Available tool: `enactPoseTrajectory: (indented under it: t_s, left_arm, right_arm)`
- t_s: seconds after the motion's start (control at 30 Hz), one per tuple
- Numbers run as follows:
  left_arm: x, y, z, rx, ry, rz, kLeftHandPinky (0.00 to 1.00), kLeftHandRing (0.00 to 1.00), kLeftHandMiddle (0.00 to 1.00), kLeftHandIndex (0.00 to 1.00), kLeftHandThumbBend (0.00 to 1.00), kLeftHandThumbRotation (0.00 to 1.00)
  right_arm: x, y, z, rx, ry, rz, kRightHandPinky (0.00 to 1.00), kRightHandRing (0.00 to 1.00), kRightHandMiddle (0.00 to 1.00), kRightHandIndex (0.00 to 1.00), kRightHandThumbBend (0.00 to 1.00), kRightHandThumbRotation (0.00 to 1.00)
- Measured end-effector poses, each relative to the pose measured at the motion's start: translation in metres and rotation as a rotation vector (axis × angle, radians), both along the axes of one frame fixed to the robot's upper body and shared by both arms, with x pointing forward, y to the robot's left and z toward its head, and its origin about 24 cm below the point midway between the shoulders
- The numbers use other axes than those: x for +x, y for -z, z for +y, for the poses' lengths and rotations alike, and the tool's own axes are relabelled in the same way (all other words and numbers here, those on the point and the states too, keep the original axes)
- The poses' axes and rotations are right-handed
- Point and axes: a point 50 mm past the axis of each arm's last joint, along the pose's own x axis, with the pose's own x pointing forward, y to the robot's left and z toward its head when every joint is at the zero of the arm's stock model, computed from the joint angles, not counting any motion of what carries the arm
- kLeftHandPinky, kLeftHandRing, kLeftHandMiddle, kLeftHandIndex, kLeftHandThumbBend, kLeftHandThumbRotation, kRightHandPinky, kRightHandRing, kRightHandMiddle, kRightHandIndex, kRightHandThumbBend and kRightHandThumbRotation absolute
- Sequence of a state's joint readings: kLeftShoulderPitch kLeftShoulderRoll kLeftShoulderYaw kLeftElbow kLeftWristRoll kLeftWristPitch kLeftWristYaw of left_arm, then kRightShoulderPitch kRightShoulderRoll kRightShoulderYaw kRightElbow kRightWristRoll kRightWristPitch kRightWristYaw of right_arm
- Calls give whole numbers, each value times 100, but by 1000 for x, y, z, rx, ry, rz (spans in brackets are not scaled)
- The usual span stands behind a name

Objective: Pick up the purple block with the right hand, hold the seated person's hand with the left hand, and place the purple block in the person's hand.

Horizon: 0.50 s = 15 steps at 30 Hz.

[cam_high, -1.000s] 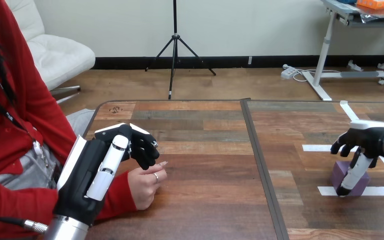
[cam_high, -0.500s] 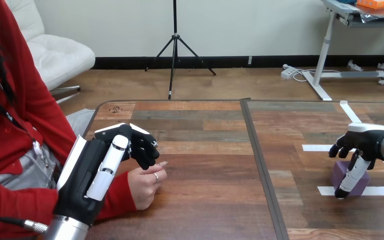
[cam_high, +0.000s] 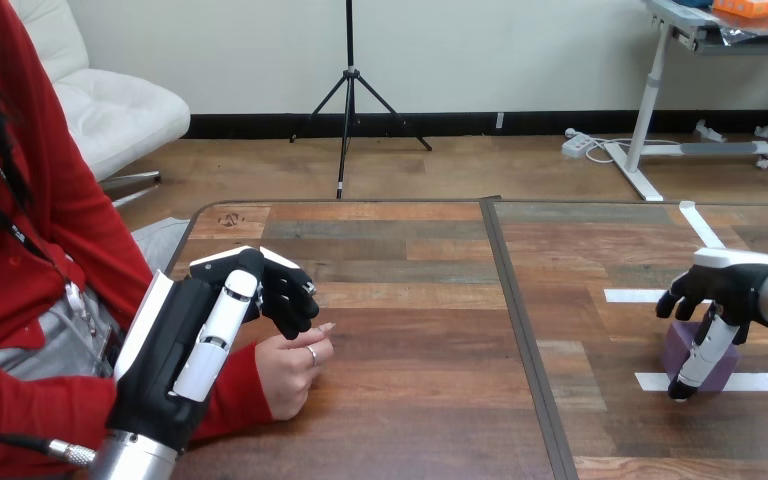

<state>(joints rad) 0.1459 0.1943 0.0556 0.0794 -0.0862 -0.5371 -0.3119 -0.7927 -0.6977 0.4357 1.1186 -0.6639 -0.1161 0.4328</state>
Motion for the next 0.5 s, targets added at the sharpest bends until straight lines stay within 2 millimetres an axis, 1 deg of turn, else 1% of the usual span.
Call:
enactPoseTrajectory:
  t_s: [0.2, 0.5]
  left_arm:
    - [0, 0, 0, 0, 0, -2, 38, 43, 46, 46, 19, 100]
    - [0, 0, 0, 1, 0, -2, 39, 43, 46, 46, 20, 100]
  right_arm:
    - [-1, 2, 0, -8, 1, 10, 68, 80, 85, 83, 100, 6]
    - [-2, 5, 1, -29, -16, 27, 63, 72, 81, 79, 100, 1]
